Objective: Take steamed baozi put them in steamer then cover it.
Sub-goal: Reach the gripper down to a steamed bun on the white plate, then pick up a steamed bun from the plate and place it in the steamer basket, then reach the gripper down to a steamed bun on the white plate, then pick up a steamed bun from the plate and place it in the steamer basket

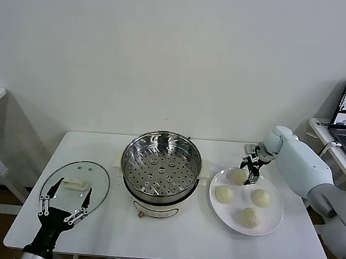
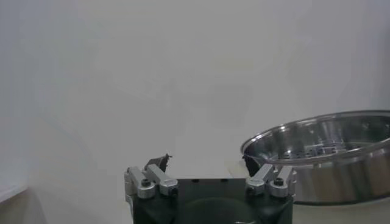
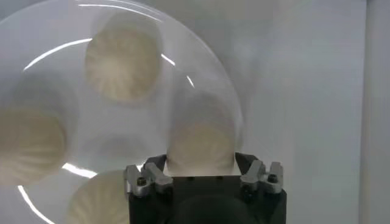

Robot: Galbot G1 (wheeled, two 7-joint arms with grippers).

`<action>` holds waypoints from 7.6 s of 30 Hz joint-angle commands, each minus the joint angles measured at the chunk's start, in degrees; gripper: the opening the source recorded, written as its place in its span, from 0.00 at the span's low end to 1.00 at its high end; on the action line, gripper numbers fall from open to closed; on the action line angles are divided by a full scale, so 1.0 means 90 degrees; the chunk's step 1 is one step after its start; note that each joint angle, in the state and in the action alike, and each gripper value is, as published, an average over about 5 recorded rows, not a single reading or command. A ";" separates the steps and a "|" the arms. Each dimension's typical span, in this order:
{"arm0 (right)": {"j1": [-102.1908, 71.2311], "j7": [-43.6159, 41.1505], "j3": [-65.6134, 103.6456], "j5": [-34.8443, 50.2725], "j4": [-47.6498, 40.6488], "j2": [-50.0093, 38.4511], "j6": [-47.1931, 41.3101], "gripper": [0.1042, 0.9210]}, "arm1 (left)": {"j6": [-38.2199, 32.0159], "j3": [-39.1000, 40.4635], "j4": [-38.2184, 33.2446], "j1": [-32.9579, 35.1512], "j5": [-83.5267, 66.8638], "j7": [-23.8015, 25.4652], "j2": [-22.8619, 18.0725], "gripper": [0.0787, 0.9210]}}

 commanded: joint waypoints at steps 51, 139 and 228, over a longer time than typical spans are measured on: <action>0.2145 -0.0259 -0.2546 -0.0719 0.2686 0.2134 0.3632 0.66 | 0.0030 0.0013 -0.0265 0.0042 -0.0061 -0.0146 0.0033 0.88; 0.1450 0.1703 -0.4942 0.4330 0.3165 -0.0995 -0.1679 0.88 | 0.0077 0.0054 -0.0229 0.0017 -0.0017 -0.0392 -0.0040 0.88; 0.3927 0.1793 -0.6181 0.6547 0.3464 0.2928 -0.2944 0.83 | 0.0065 0.0023 -0.0444 -0.0120 -0.0127 -0.0446 0.0016 0.88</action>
